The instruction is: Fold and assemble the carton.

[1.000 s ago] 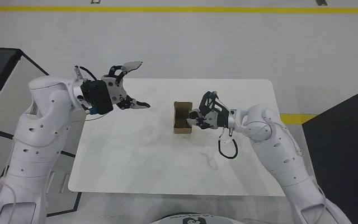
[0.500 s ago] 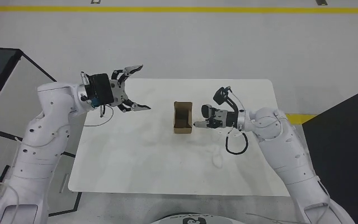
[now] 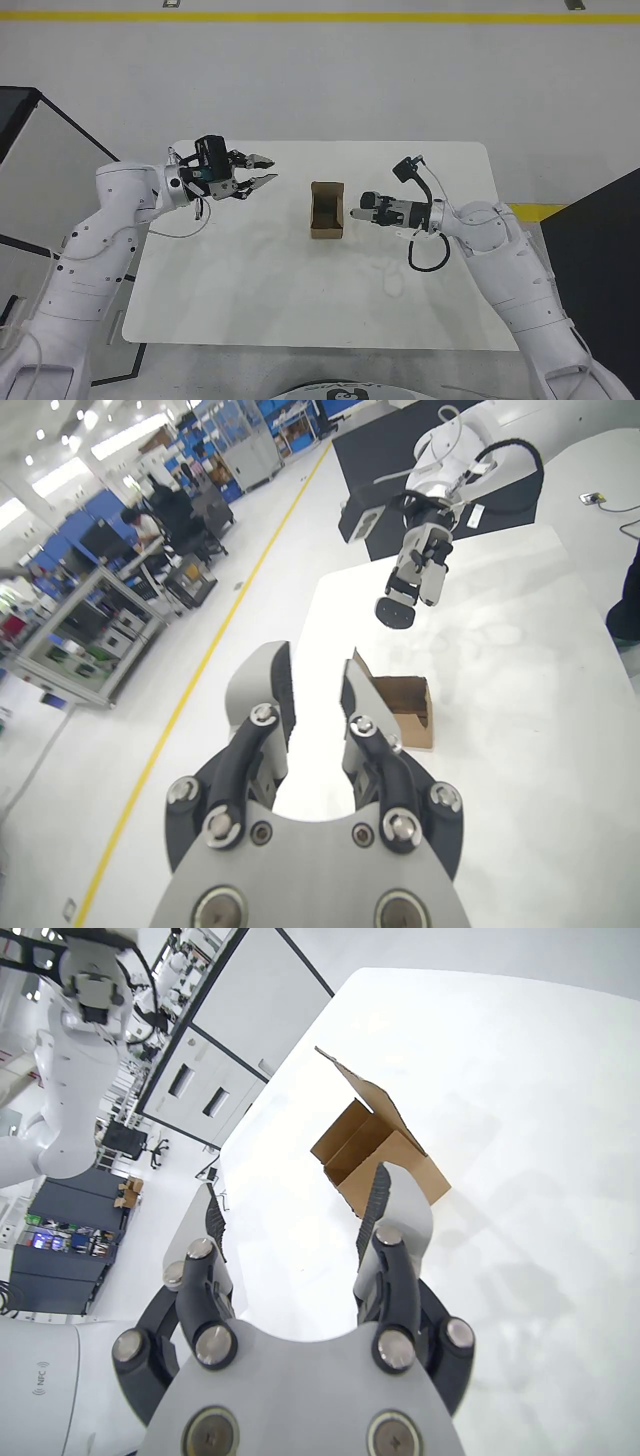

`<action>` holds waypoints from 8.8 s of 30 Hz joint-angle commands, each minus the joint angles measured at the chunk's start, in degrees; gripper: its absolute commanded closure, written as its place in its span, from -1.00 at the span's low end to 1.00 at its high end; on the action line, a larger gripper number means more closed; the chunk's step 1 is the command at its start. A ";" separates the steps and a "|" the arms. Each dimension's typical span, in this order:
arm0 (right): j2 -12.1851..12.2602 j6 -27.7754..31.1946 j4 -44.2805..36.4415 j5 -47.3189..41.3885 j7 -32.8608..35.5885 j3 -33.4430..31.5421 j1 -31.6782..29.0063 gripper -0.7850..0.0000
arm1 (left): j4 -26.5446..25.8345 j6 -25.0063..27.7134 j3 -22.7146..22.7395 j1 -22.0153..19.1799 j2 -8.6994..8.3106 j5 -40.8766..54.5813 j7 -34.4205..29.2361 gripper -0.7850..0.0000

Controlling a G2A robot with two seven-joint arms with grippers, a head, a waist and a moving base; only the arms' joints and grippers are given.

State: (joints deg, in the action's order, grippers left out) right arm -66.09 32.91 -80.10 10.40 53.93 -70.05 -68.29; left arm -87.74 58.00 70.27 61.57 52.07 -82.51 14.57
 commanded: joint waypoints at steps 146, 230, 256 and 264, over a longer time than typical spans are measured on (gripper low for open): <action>-6.20 -29.36 14.51 -4.43 -8.89 18.88 11.83 1.00 | 28.69 -37.60 -27.24 -13.38 14.00 81.46 -64.32 1.00; -11.84 -11.22 42.14 -35.43 3.37 19.03 24.84 -1.00 | 20.40 -26.38 -20.68 -2.47 11.70 84.90 -63.64 -1.00; -7.34 -13.49 29.45 -32.25 2.96 10.41 15.39 -1.00 | 21.22 -27.25 -16.44 -3.81 10.78 84.46 -65.04 1.00; -7.34 -13.49 29.45 -32.25 2.96 10.41 15.39 -1.00 | 21.71 -37.49 -15.63 -3.01 10.99 85.45 -60.07 1.00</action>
State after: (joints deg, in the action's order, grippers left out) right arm -73.43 19.43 -50.65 -21.85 56.89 -59.64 -52.90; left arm -65.82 23.14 54.67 58.55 63.02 3.93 -46.53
